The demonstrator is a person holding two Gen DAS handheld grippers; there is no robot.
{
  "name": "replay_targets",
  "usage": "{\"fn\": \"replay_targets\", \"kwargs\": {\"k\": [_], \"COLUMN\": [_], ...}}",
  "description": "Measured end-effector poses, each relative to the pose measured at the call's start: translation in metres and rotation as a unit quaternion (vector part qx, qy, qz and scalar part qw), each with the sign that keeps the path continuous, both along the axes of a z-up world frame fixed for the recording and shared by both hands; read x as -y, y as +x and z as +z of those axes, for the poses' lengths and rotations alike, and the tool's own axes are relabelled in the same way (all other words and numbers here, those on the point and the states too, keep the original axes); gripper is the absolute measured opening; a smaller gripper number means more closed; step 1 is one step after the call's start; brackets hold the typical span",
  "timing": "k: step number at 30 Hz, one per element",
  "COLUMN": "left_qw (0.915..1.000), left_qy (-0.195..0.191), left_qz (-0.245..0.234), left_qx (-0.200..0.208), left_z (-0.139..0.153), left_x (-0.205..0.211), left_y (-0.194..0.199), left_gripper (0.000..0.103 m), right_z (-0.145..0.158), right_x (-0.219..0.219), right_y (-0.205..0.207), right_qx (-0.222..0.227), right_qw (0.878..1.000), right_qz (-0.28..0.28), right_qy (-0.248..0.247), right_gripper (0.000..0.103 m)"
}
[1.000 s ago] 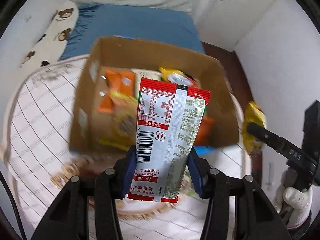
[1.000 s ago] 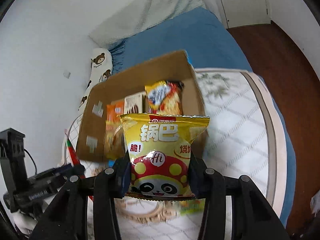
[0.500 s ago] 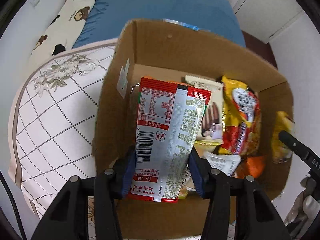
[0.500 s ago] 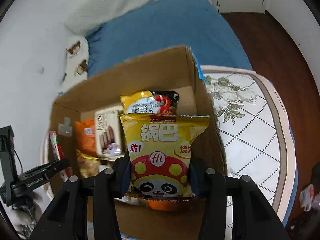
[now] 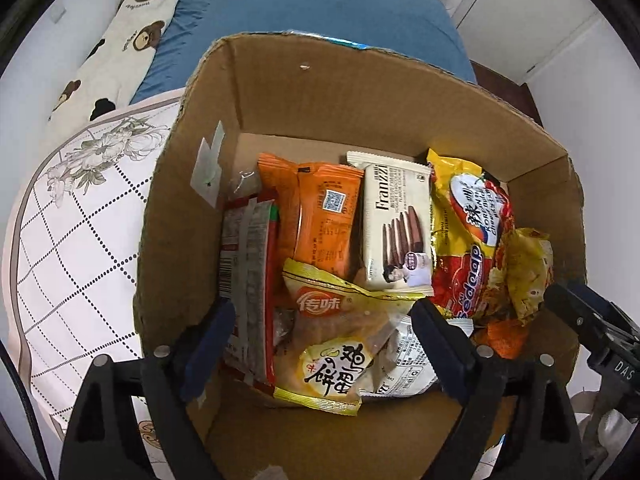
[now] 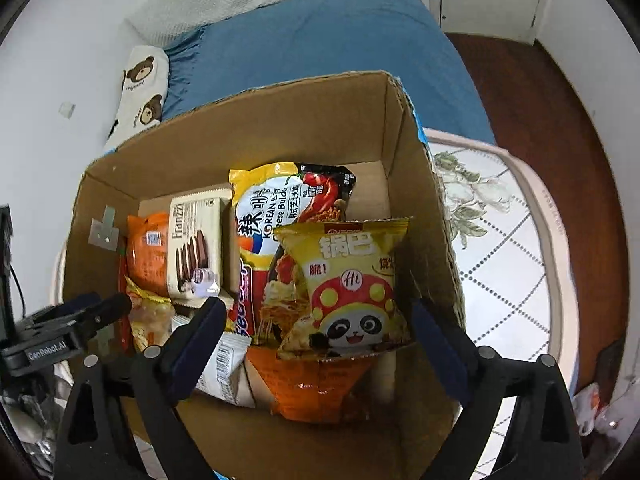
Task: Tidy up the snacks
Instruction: 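Open both tools to drop the two packets into the box and withdraw, then grasp the clear portrait packet with the left tool while the right tool grasps the fruit-candy bag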
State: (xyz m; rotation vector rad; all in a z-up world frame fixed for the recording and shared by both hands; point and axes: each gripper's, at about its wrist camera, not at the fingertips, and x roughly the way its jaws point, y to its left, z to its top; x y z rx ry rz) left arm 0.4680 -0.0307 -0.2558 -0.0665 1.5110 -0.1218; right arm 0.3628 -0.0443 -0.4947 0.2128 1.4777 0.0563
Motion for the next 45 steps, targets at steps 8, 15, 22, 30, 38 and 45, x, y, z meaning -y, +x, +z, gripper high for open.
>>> {"fn": "replay_targets", "kwargs": {"k": [8, 15, 22, 30, 38, 45], "left_qw": [0.9981, 0.9935, 0.9895, 0.9826, 0.9773, 0.9815], "left_qy": [0.019, 0.037, 0.033, 0.032, 0.026, 0.049], "left_qz": [0.005, -0.002, -0.010, -0.017, -0.014, -0.018], "left_qx": [0.059, 0.108, 0.140, 0.182, 0.210, 0.184], "left_z": [0.028, 0.053, 0.080, 0.113, 0.137, 0.106], "left_x": [0.001, 0.003, 0.008, 0.011, 0.008, 0.002], "left_y": [-0.023, -0.053, -0.085, -0.119, -0.158, -0.184], "left_gripper": [0.090, 0.090, 0.090, 0.090, 0.090, 0.090], "right_z": [0.020, 0.039, 0.063, 0.105, 0.144, 0.113], "right_x": [-0.012, -0.018, -0.017, -0.015, -0.018, -0.017], "right_y": [-0.022, -0.044, -0.072, -0.103, -0.137, -0.166], "right_qx": [0.023, 0.048, 0.082, 0.125, 0.160, 0.116], "right_qw": [0.999, 0.997, 0.995, 0.991, 0.987, 0.993], "right_qz": [0.020, 0.031, 0.027, 0.024, 0.017, 0.013], "right_qy": [-0.031, -0.044, -0.046, -0.046, -0.025, 0.000], "right_gripper": [0.096, 0.096, 0.096, 0.096, 0.096, 0.096]}}
